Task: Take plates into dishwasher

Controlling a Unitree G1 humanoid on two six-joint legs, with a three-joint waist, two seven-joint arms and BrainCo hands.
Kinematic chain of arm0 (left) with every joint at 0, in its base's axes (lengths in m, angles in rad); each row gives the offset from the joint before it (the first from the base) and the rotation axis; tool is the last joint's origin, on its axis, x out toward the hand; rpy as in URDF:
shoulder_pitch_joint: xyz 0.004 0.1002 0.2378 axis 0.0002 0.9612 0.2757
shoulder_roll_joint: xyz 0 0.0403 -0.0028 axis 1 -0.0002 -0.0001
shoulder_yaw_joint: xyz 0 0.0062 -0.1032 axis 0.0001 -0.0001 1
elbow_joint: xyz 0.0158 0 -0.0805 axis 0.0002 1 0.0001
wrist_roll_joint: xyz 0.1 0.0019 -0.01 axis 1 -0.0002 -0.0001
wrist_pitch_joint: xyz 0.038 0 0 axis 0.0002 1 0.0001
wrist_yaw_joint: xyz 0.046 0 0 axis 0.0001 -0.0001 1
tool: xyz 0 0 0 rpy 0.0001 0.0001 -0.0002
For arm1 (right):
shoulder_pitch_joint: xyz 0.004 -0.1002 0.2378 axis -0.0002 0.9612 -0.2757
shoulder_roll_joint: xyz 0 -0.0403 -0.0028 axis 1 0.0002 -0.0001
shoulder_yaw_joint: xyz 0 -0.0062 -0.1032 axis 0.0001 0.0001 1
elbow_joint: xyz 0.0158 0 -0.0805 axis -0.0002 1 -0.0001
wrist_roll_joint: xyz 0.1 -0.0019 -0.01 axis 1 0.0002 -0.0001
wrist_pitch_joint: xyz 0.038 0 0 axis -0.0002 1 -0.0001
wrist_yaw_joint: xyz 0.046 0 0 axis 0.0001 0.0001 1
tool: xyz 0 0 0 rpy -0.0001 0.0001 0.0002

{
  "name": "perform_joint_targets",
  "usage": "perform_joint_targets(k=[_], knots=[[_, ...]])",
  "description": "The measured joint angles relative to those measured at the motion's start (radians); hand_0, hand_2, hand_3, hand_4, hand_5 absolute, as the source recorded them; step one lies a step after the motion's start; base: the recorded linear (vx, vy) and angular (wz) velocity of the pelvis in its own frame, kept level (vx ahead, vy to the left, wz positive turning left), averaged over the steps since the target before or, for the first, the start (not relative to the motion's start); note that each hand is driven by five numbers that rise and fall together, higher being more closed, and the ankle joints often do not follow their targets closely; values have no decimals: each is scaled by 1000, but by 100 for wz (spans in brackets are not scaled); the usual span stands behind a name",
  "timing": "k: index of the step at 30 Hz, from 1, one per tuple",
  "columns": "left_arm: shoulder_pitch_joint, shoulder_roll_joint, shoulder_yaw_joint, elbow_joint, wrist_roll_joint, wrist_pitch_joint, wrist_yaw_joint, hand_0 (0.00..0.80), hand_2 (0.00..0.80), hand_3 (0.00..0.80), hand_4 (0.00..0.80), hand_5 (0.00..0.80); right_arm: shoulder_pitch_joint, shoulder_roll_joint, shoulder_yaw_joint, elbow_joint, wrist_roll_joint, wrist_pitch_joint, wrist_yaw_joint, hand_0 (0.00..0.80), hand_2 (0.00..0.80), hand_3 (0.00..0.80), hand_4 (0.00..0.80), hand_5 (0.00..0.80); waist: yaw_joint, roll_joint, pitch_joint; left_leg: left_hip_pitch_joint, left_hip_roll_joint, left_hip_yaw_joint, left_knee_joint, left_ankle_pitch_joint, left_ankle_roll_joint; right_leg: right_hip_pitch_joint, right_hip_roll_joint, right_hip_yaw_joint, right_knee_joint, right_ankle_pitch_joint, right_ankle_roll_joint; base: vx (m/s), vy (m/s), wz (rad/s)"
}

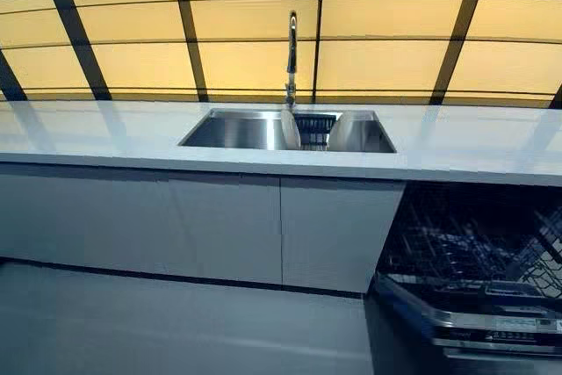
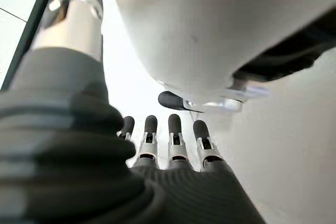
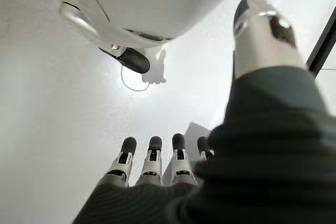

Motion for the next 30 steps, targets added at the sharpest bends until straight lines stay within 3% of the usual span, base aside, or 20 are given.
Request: perform_joint_targets(k=[30], knots=[[-5,0,-6,-7,2,-3,-45,0,0,0,0,0,-37,-3,36,-3,-50,17,69,0,0,0,0,0,1,-3,34,-14,-1,-1,1,0,-1,-10,1,-1,0,0,0,0,0,0]])
